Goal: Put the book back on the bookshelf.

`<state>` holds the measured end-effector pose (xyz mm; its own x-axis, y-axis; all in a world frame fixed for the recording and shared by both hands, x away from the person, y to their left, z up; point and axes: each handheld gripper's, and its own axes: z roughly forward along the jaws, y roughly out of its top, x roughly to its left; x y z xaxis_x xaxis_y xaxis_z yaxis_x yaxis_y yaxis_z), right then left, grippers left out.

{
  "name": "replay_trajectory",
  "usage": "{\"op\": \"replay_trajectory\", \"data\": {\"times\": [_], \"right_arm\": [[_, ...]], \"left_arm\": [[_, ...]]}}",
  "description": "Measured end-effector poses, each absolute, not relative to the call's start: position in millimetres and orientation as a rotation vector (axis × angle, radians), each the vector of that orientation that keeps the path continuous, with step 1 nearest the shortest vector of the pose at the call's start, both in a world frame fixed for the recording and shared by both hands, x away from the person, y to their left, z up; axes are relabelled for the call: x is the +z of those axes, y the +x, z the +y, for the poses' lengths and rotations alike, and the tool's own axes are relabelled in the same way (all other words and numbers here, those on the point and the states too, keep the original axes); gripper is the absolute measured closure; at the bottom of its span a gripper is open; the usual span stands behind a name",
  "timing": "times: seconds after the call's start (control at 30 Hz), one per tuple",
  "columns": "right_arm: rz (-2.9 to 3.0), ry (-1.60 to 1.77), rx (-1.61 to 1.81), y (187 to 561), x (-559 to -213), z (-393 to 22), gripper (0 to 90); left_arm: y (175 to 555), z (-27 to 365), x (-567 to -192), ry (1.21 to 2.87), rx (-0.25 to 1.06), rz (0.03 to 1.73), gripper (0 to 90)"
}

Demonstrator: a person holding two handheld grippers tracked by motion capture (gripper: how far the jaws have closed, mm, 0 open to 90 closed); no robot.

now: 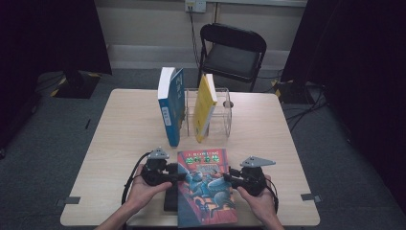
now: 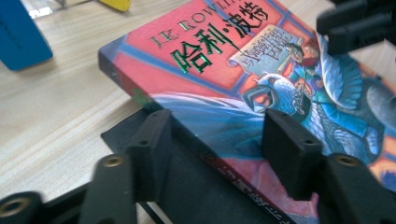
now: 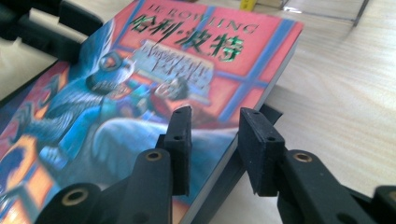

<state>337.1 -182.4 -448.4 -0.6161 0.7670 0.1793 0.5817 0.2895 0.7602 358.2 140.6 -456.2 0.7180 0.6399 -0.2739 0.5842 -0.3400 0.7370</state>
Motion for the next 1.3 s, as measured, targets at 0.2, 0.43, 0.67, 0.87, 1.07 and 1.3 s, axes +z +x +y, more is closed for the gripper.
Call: {"op": "replay_trajectory", "data": {"times": [0.2, 0.43, 0.67, 0.87, 1.07, 1.3], "right_arm": [[2.273, 1.341, 1.282, 351, -455, -181, 53.1], [2.251, 1.439, 1.346, 352, -459, -182, 55.9], [2.209, 1.519, 1.393, 353, -457, -188, 68.2], [2.196, 1.551, 1.438, 354, -464, -188, 59.8], [2.184, 1.573, 1.441, 352, -460, -188, 63.2], [2.149, 1.504, 1.525, 344, -446, -188, 67.4]], "left_arm": [[360, 144, -459, 2.023, 0.045, 0.922, 41.1], [361, 145, -460, 2.017, 0.025, 0.932, 40.8], [359, 144, -461, 2.001, 0.035, 0.934, 39.3], [357, 142, -461, 2.011, 0.058, 0.915, 36.0], [356, 142, -462, 2.004, 0.065, 0.913, 35.4], [353, 141, -463, 1.994, 0.079, 0.913, 33.3]]}}
